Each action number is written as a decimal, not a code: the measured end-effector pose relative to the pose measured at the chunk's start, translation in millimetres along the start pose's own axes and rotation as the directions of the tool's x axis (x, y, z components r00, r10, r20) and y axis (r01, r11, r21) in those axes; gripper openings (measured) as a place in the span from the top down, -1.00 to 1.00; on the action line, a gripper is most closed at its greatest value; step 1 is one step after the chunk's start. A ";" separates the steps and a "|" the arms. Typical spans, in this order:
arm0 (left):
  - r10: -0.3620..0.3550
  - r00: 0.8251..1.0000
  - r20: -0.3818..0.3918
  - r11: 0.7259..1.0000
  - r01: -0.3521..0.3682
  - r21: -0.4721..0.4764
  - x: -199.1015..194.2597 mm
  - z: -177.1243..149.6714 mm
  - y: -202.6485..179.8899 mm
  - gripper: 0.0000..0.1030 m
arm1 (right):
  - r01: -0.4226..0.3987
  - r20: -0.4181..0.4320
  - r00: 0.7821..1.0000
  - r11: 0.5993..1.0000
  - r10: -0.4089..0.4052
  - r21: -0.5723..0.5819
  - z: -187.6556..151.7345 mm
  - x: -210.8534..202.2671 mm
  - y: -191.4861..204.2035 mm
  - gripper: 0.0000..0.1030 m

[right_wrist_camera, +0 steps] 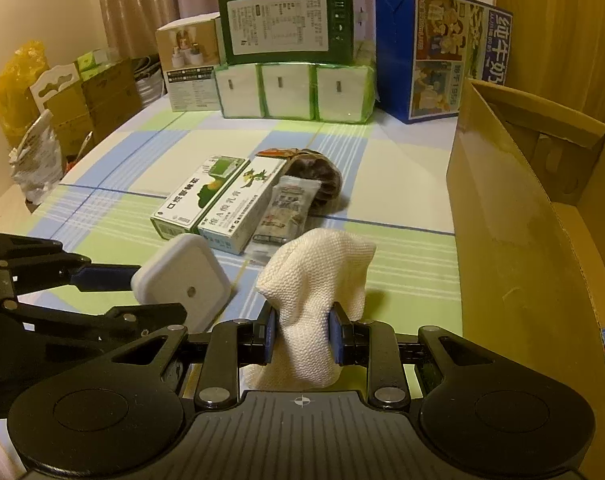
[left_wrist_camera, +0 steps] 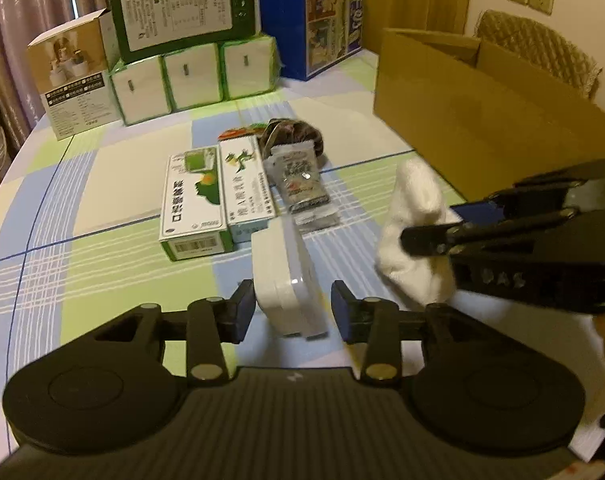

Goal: Organize objects
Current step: 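Carry the sock and the charger over the cardboard box with both tools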

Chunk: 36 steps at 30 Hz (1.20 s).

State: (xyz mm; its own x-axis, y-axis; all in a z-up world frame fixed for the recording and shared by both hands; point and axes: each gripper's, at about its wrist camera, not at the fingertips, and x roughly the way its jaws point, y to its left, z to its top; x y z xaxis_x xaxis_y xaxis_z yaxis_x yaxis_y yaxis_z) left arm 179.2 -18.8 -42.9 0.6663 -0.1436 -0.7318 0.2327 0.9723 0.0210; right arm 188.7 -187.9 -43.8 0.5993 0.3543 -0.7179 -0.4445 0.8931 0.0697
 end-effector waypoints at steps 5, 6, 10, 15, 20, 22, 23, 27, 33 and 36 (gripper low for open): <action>0.013 1.000 -0.005 1.000 -0.013 -0.019 8.0 0.6 2.5 0.30 | 0.000 -0.008 1.000 1.000 0.000 0.003 1.1 5.0 -0.2 0.54; 0.023 1.000 0.002 0.999 -0.023 -0.028 8.4 2.1 3.2 0.30 | -0.001 -0.007 1.000 1.000 0.001 0.003 1.5 5.8 -0.5 0.54; 0.014 1.000 0.015 0.999 -0.013 -0.053 12.6 8.8 6.1 0.30 | -0.002 -0.009 1.000 1.000 0.002 0.007 3.0 7.9 -1.4 0.54; 0.011 1.000 -0.001 0.998 -0.011 -0.060 20.4 11.5 5.3 0.44 | -0.003 -0.010 1.000 1.000 0.003 0.011 3.7 8.2 -1.8 0.54; 0.004 1.000 0.006 0.995 -0.004 -0.101 16.0 10.2 9.8 0.47 | -0.008 -0.013 1.000 1.000 0.008 0.012 4.3 8.3 -1.5 0.54; 0.012 1.000 0.014 0.994 -0.011 -0.108 12.0 10.3 11.7 0.48 | -0.013 -0.012 1.000 1.000 0.013 0.013 4.8 8.2 0.4 0.54; 0.013 1.000 0.015 0.994 -0.011 -0.110 10.1 10.2 12.4 0.48 | -0.015 -0.010 1.000 1.000 0.015 0.010 4.6 8.3 2.5 0.54; 0.012 1.000 0.016 0.992 -0.010 -0.125 3.0 10.7 16.1 0.48 | -0.027 0.002 1.000 1.000 0.027 -0.001 7.1 7.2 9.9 0.54; 0.036 0.998 0.042 0.990 -0.030 -0.136 -17.6 25.7 20.1 0.48 | -0.021 0.046 0.999 0.999 0.019 0.029 22.2 -10.3 12.5 0.54; 0.043 0.997 0.069 0.989 -0.033 -0.141 -38.7 38.1 18.0 0.48 | -0.008 0.076 0.997 1.000 0.007 0.013 30.5 -32.5 14.5 0.54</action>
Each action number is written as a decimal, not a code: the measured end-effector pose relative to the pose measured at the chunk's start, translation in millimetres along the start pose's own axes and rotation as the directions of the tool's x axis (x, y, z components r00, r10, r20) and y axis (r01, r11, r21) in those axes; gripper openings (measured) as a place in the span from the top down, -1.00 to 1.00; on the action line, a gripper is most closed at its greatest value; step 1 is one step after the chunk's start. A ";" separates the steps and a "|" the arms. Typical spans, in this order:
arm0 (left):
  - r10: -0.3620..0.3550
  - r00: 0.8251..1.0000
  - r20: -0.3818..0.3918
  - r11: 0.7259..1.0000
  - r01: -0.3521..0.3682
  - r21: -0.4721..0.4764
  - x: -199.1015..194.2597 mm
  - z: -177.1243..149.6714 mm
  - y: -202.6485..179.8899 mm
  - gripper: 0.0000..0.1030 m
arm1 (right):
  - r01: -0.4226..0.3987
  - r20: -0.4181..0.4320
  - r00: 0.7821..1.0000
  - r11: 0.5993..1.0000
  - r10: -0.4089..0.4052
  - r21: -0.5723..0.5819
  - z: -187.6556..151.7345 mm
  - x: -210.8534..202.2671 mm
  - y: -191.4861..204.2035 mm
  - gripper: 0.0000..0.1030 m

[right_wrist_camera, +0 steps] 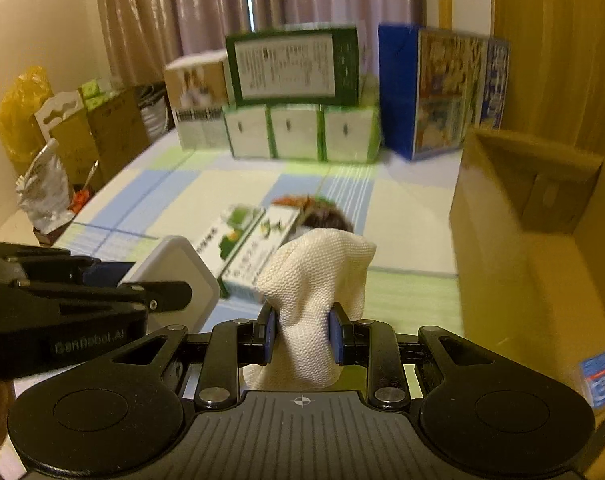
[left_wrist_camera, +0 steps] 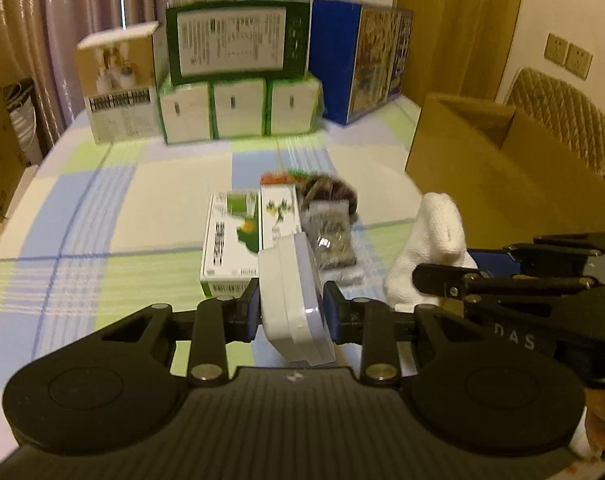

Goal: Organize objects
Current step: 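Carry the sock and the charger over the cardboard box with both tools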

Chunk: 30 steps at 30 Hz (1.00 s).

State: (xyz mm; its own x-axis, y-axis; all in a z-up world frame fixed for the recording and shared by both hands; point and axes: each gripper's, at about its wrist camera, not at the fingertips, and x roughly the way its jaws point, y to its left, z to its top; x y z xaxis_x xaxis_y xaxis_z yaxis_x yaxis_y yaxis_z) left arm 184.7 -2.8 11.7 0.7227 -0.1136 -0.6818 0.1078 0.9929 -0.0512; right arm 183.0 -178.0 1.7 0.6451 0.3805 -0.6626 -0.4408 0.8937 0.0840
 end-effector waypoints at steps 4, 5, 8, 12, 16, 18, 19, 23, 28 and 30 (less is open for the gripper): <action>-0.004 0.999 0.037 1.000 0.003 0.027 -29.4 21.3 -14.4 0.48 | 0.021 0.053 0.998 1.000 -0.021 0.000 14.0 -40.2 -8.2 0.54; -0.009 0.999 0.048 0.999 0.007 0.036 -36.2 26.6 -19.4 0.48 | 0.033 0.074 0.997 0.999 -0.032 -0.003 19.3 -54.6 -12.1 0.54; -0.048 0.996 0.080 0.998 0.044 0.049 -52.7 42.7 -39.9 0.48 | 0.065 0.124 0.990 0.998 -0.063 -0.012 32.1 -90.5 -25.0 0.54; -0.115 0.989 0.095 0.990 0.106 0.096 -63.4 61.8 -80.9 0.48 | 0.144 0.157 0.977 0.990 -0.144 0.014 38.2 -130.7 -61.3 0.54; -0.197 0.976 0.092 0.972 0.182 0.148 -64.6 75.6 -127.7 0.48 | 0.199 0.114 0.972 0.977 -0.206 0.072 33.7 -148.4 -107.0 0.54; -0.231 0.969 0.085 0.962 0.214 0.170 -59.5 80.9 -152.4 0.48 | 0.232 0.092 0.967 0.969 -0.239 0.081 28.8 -152.5 -123.5 0.54; -0.242 0.967 0.080 0.957 0.225 0.183 -56.8 82.6 -163.3 0.48 | 0.253 0.081 0.962 0.964 -0.260 0.084 26.2 -153.8 -130.2 0.54; -0.283 0.957 0.058 0.936 0.262 0.234 -41.8 83.9 -201.4 0.47 | 0.271 0.055 0.958 0.954 -0.280 0.131 15.3 -157.9 -156.6 0.54; -0.317 0.948 0.026 0.924 0.302 0.232 -13.0 78.4 -223.1 0.46 | 0.283 0.031 0.956 0.948 -0.291 0.147 6.8 -153.3 -177.8 0.54; -0.320 0.947 0.018 0.926 0.308 0.219 -5.1 77.3 -224.4 0.29 | 0.287 0.026 0.955 0.945 -0.295 0.160 3.3 -154.3 -185.4 0.54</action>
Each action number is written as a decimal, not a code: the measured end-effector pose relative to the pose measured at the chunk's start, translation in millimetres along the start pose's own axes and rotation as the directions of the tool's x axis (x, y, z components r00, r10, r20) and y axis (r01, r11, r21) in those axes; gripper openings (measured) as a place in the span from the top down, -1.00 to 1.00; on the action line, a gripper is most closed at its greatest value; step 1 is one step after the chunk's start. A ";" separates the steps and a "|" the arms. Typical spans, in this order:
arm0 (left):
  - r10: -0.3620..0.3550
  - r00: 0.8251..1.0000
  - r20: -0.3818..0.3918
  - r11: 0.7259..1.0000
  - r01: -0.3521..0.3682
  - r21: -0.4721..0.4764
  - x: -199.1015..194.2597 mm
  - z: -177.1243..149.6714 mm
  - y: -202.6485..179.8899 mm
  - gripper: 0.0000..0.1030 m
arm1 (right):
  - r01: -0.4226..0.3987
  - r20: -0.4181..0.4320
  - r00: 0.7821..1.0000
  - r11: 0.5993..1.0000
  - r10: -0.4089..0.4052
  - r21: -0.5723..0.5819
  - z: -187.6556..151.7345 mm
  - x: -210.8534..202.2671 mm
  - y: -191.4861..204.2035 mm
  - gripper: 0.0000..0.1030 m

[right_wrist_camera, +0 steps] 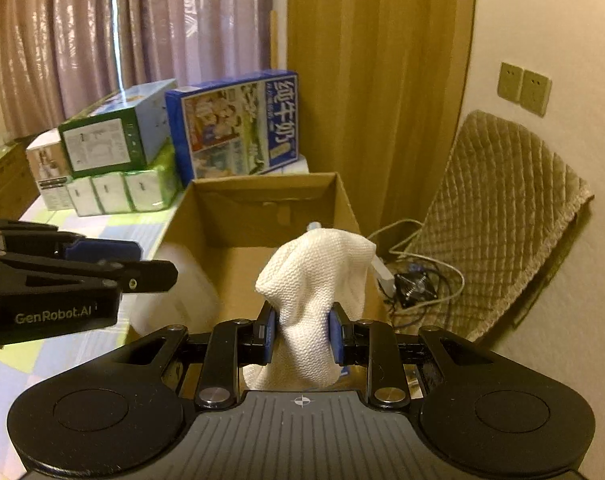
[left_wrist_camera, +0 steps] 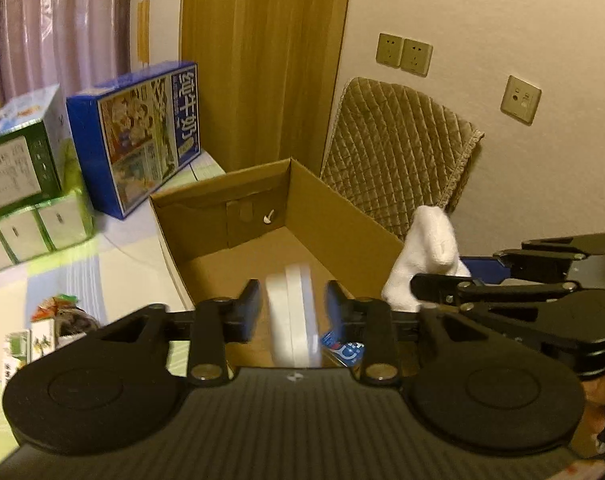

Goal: Organize objects
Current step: 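Carry the sock and the charger over the cardboard box with both tools, then open both tools to drop the sock and charger into the cardboard box, then move both tools back toward the medicine boxes and snack packet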

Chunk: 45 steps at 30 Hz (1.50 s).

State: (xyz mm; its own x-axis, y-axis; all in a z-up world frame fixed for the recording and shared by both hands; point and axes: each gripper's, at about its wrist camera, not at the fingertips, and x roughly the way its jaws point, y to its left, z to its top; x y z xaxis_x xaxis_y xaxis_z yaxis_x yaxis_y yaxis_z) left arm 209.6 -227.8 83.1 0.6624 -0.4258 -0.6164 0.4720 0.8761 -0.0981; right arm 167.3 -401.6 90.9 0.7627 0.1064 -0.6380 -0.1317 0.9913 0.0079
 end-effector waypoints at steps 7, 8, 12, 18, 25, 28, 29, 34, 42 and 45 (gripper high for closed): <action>0.043 0.999 0.004 0.999 -0.043 0.000 -9.0 -5.7 20.3 0.29 | -0.016 -0.019 1.000 1.000 0.016 0.008 -2.8 12.4 -2.7 0.54; 0.052 0.999 0.009 0.999 -0.052 -0.004 -12.8 -7.0 24.1 0.29 | -0.021 -0.019 1.000 1.000 0.022 0.009 -2.8 13.2 -1.1 0.54; 0.084 0.996 0.014 0.996 -0.084 -0.006 -26.8 -10.4 38.0 0.29 | -0.043 -0.012 0.999 0.999 0.043 0.011 0.4 15.8 5.1 0.54; 0.133 0.991 0.001 0.991 -0.133 -0.023 -44.3 -19.1 60.6 0.20 | -0.116 0.048 0.992 0.991 0.113 0.066 12.8 18.3 10.2 -0.21; 0.186 0.982 -0.013 0.981 -0.186 -0.052 -64.8 -32.5 81.0 0.00 | -0.109 0.080 0.991 0.992 0.104 0.064 16.2 -1.7 18.0 -0.23; 0.211 0.977 -0.022 0.975 -0.212 -0.071 -75.6 -39.7 90.7 -0.08 | -0.112 0.084 0.991 0.992 0.107 0.052 13.2 -13.3 25.0 -0.29; 0.217 0.976 -0.023 0.973 -0.218 -0.078 -79.8 -42.0 93.8 -0.12 | -0.120 0.089 0.989 0.992 0.115 0.048 12.3 -17.9 28.8 -0.30; 0.264 0.964 -0.019 0.957 -0.265 -0.119 -107.8 -56.6 112.7 -0.24 | -0.159 0.120 0.981 0.987 0.154 0.026 9.8 -38.0 56.3 -0.41; 0.374 0.927 -0.023 0.916 -0.373 -0.149 -148.5 -83.7 150.5 -0.41 | -0.270 0.170 0.947 0.962 0.273 -0.045 9.9 -58.2 118.0 -0.52; 0.405 0.914 -0.034 0.899 -0.404 -0.166 -156.6 -93.4 166.3 -0.44 | -0.308 0.171 0.934 0.950 0.313 -0.053 7.7 -54.0 140.8 -0.52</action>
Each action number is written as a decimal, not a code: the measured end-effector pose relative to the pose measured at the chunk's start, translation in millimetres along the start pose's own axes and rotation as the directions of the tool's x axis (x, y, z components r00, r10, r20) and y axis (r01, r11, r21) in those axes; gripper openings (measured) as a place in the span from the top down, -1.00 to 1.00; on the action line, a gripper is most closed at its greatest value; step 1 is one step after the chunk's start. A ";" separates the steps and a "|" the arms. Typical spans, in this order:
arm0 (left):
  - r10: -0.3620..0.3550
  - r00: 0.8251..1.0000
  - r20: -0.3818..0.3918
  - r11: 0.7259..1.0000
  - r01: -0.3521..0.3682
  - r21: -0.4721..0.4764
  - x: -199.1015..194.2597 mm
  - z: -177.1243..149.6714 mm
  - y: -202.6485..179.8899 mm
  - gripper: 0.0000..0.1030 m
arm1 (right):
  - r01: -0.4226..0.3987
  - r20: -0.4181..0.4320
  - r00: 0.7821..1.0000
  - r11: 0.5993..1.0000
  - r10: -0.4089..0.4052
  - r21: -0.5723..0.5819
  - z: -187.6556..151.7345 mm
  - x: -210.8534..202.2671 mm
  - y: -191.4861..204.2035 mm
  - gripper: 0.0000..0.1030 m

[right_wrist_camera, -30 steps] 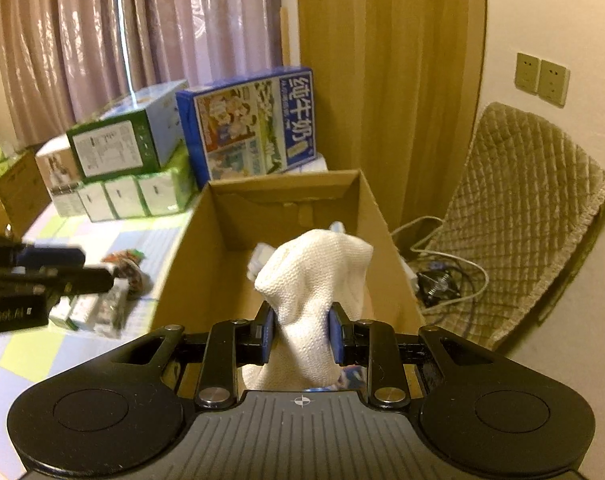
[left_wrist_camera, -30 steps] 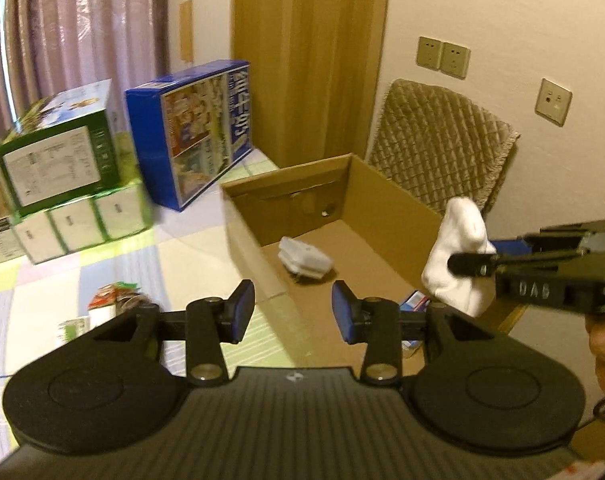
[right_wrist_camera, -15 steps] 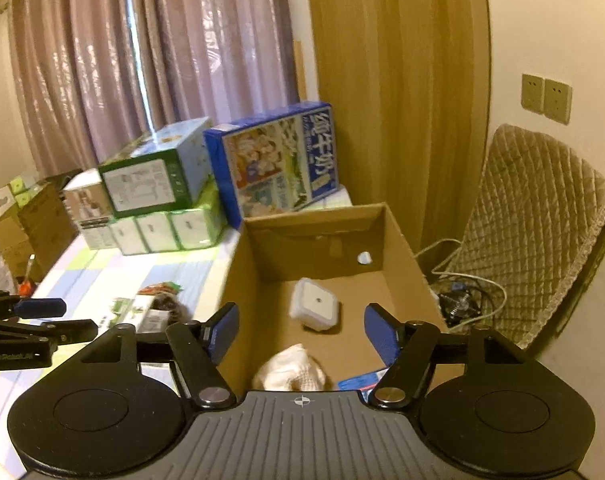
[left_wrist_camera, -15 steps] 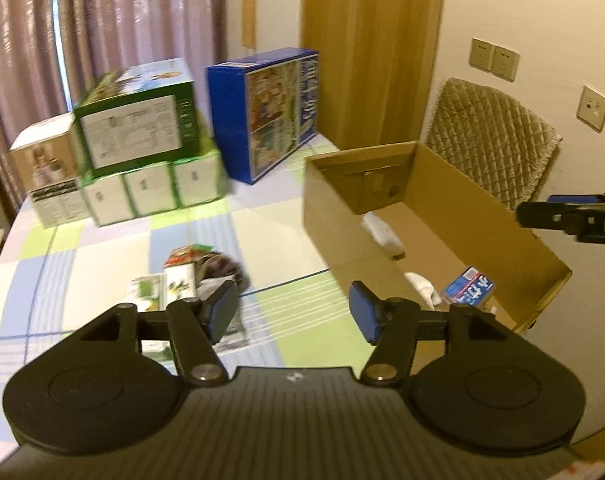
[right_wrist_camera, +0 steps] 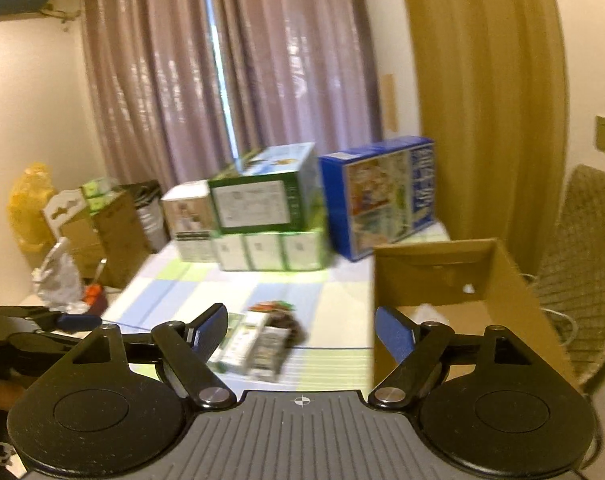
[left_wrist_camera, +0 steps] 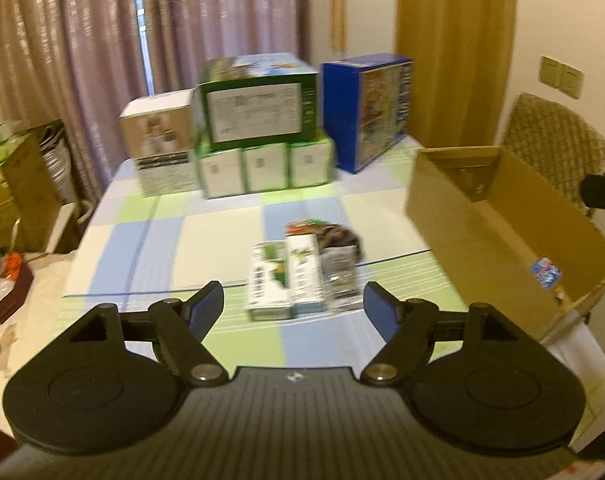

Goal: Organize objects
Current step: 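Move both tools back toward the medicine boxes and snack packet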

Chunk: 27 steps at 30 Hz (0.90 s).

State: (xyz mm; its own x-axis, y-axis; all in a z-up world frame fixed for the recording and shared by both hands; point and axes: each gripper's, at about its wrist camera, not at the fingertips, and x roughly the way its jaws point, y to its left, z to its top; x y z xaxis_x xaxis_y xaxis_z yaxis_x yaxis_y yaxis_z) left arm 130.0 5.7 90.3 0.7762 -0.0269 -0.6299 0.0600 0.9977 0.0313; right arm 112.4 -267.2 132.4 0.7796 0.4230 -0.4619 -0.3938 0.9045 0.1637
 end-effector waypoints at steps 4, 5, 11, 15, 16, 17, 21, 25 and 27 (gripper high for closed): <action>0.044 0.999 -0.006 0.999 -0.044 -0.015 7.0 -8.4 23.0 -0.45 | -0.026 -0.015 1.000 1.000 0.026 -0.011 -10.3 19.9 21.9 -0.52; 0.050 0.999 -0.009 0.999 -0.050 -0.018 10.5 -10.2 27.7 -0.45 | -0.033 -0.026 0.999 0.999 0.033 -0.008 -14.2 27.9 26.9 -0.52; 0.061 0.998 -0.030 0.997 -0.062 -0.038 40.5 -21.1 48.6 -0.45 | -0.030 -0.073 0.997 0.999 0.029 -0.020 -38.0 73.0 41.5 -0.52; 0.064 0.997 -0.045 0.997 -0.066 -0.033 65.8 -27.9 55.9 -0.45 | -0.016 -0.123 0.992 1.000 0.013 -0.025 -52.2 109.6 39.8 -0.44; 0.062 0.997 -0.049 0.997 -0.064 -0.034 72.1 -28.5 56.2 -0.46 | -0.014 -0.141 0.990 1.000 0.010 -0.026 -56.1 120.2 38.6 -0.32; 0.058 0.997 -0.052 0.997 -0.060 -0.038 78.2 -29.3 57.3 -0.47 | -0.010 -0.157 0.988 1.000 0.006 -0.025 -59.2 128.2 37.2 -0.26; 0.054 0.997 -0.061 0.998 -0.057 -0.036 103.5 -33.3 58.5 -0.48 | -0.005 -0.214 0.977 0.999 -0.002 -0.032 -70.6 162.4 32.5 -0.07; 0.033 0.995 -0.089 0.999 -0.035 -0.022 129.0 -38.5 57.0 -0.47 | -0.006 -0.245 0.969 1.000 0.000 -0.024 -76.9 193.2 27.2 -0.06; 0.015 0.994 -0.107 1.000 -0.017 -0.019 140.8 -39.0 56.8 -0.46 | -0.004 -0.253 0.967 1.000 -0.002 -0.024 -78.7 206.5 24.3 -0.06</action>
State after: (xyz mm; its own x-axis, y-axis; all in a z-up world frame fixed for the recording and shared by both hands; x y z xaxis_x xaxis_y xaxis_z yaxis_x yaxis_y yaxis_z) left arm 218.3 61.0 -26.8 0.7057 -0.0054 -0.7085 0.0350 0.9990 0.0272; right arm 225.5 -162.1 -27.6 0.6317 0.3932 -0.6681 -0.4083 0.9013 0.1445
